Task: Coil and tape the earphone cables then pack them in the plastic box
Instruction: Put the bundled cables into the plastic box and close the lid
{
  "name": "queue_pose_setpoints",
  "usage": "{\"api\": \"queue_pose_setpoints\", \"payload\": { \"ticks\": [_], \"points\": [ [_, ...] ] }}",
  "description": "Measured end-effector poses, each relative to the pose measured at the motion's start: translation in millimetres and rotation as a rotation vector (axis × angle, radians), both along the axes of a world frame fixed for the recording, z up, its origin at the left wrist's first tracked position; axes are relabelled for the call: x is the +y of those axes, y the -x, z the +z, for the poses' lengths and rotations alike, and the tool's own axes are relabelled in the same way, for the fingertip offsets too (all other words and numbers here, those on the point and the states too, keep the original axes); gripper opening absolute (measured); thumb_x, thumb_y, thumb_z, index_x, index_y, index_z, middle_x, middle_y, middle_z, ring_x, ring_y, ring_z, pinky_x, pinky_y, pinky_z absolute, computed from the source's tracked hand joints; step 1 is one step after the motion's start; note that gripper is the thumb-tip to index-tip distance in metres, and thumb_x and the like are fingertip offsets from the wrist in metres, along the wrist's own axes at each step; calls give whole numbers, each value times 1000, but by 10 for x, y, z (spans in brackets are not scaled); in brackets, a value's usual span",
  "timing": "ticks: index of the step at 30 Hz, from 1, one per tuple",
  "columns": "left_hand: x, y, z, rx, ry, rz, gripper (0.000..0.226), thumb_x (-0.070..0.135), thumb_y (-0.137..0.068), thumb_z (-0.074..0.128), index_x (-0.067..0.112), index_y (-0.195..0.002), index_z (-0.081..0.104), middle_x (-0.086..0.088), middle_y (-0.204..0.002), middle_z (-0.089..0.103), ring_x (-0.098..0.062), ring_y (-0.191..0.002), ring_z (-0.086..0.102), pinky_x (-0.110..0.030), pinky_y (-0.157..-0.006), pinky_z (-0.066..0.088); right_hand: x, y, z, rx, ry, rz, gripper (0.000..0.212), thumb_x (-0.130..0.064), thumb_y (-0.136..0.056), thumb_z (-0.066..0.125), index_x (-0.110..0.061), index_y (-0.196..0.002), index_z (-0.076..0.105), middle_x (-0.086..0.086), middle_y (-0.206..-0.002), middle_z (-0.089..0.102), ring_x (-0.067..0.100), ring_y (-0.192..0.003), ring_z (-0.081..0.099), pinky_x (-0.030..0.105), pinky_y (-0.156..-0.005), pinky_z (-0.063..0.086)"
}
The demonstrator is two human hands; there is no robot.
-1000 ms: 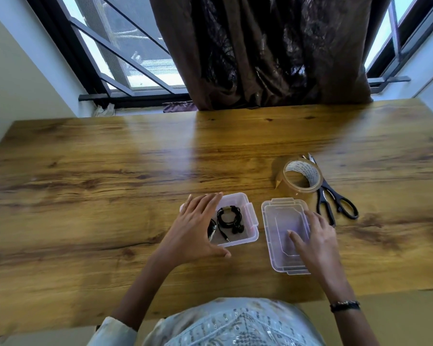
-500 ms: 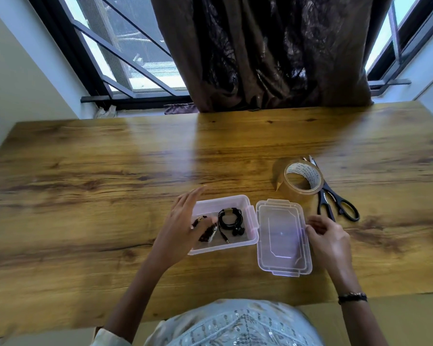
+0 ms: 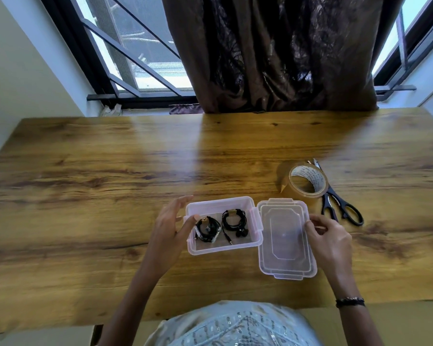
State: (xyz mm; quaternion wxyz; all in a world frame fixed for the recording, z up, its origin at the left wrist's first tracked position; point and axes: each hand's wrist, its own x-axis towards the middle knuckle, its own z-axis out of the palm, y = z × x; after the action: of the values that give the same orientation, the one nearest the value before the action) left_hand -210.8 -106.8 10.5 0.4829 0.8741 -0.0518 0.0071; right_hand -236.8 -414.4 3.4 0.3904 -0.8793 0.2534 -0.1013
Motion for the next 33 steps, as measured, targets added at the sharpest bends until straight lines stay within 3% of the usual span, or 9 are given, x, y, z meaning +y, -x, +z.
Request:
{"api": "queue_pose_setpoints", "payload": {
  "ticks": [2, 4, 8, 10, 12, 15, 19, 23, 33],
  "points": [
    [-1, 7, -3, 16, 40, 12, 34, 22, -93, 59, 30, -125, 50, 5, -124, 56, -4, -116, 54, -17, -88, 49, 16, -20, 78, -46, -80, -13, 13, -21, -90, 62, -18, -101, 69, 3, -98, 66, -2, -75, 57, 6, -55, 40],
    [-2, 6, -17, 39, 88, 45, 33, 17, -93, 59, 24, -124, 54, 5, -121, 58, 3, -113, 54, -8, -81, 48, 41, -52, 175, -78, -228, -6, 6, -22, -90, 63, -22, -96, 66, -2, -96, 66, 1, -78, 61, 6, -54, 43],
    [0, 26, -18, 87, 167, 139, 26, 9, -94, 58, 21, -117, 57, 11, -110, 63, 6, -103, 58, -6, -76, 49, 170, -121, 527, -257, -554, 126, 15, -22, -87, 69, -22, -102, 69, -3, -93, 73, 8, -85, 67, 12, -67, 53],
    [12, 51, -25, 131, 208, 188, 23, 9, -94, 57, 25, -110, 59, 12, -104, 66, 1, -97, 63, -13, -76, 52, 274, -159, 676, -326, -565, 258, 23, -19, -87, 69, -20, -110, 69, -3, -99, 74, 7, -90, 69, 15, -73, 55],
    [35, 84, -41, 196, 292, 213, 21, 9, -93, 58, 23, -107, 63, 8, -101, 70, -8, -90, 68, -23, -75, 57, 447, -180, 745, -362, -442, 393, 27, -14, -85, 70, -20, -112, 69, -8, -101, 73, 4, -92, 68, 14, -73, 54],
    [58, 114, -58, 282, 395, 190, 23, 7, -90, 61, 20, -108, 65, 5, -101, 72, -8, -87, 70, -24, -68, 58, 775, -159, 673, -539, -45, 495, 21, -9, -84, 73, -14, -105, 72, -12, -101, 71, -1, -89, 65, 7, -76, 48],
    [85, 107, -72, 310, 440, 202, 23, 11, -86, 66, 18, -108, 66, 2, -102, 72, -11, -89, 70, -26, -70, 58, 1038, -114, 351, -832, 324, 700, 8, -5, -87, 68, -3, -90, 75, 3, -92, 73, 12, -88, 64, 20, -84, 52],
    [97, 125, -102, 333, 508, 237, 20, 14, -84, 70, 16, -104, 69, -1, -98, 74, -15, -88, 71, -28, -69, 59, 1119, -111, 134, -864, 455, 882, 10, -10, -90, 70, -4, -95, 76, 6, -97, 74, 19, -87, 68, 29, -78, 57],
    [95, 124, -72, 407, 631, 238, 19, 11, -85, 66, 16, -103, 69, -1, -95, 75, -15, -86, 72, -22, -64, 56, 1121, 44, -58, -747, 551, 1063, 18, -9, -90, 69, -10, -107, 74, 1, -110, 72, 15, -100, 66, 28, -84, 54]
  ]
}}
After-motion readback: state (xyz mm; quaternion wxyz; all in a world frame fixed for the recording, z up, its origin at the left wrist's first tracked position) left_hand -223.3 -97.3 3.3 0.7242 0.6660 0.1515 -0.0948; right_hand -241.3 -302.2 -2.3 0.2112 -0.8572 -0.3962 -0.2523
